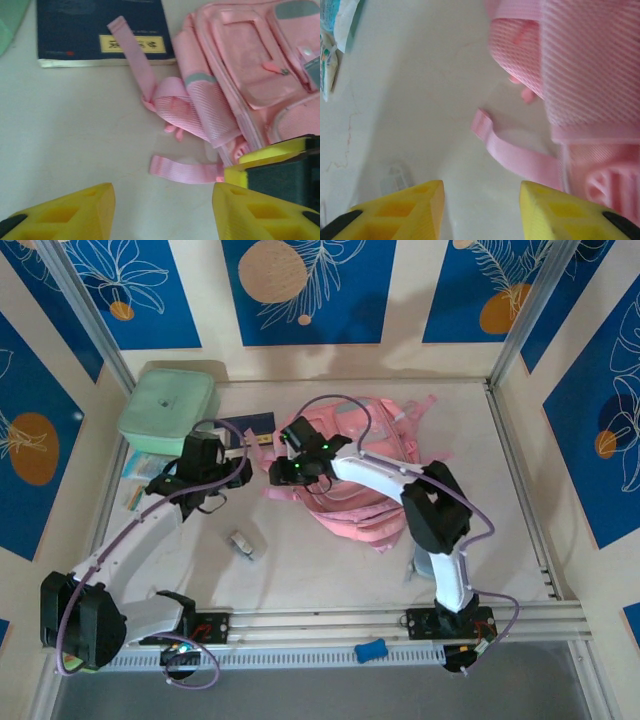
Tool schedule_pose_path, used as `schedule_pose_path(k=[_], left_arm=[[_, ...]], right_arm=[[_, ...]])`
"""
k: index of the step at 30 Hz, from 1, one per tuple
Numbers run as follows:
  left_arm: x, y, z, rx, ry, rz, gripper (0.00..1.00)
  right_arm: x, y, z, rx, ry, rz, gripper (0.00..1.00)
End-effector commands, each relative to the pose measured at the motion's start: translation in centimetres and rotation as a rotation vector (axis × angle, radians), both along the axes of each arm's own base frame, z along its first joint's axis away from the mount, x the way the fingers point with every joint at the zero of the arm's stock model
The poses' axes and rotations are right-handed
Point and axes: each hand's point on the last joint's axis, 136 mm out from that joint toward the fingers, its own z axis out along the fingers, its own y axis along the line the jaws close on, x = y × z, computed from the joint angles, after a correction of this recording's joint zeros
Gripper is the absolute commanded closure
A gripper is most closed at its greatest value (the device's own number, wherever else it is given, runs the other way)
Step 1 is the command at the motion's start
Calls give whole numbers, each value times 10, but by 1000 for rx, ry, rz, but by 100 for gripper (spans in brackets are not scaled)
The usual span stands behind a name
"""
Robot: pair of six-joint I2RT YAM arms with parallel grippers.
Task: Pack the student bag
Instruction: Move the student bag to the center of the table.
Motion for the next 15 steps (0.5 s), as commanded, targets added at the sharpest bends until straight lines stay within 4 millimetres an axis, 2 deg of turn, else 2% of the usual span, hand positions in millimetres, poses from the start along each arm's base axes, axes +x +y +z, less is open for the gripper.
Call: schedule_pose_path(k=[1, 7, 12, 15], left_arm=[[12, 15, -8, -35, 23, 53, 46], [52, 34, -33, -87, 86, 121, 46], [91, 51, -54, -127, 117, 181, 46], [116, 61, -63, -143, 117, 202, 46]], right_arm=[[5, 30, 2, 39, -26, 56, 59], [28, 39, -29, 12, -5, 32, 67], [51, 33, -48, -3, 12, -13, 71], [66, 25, -52, -19, -8, -43, 71]])
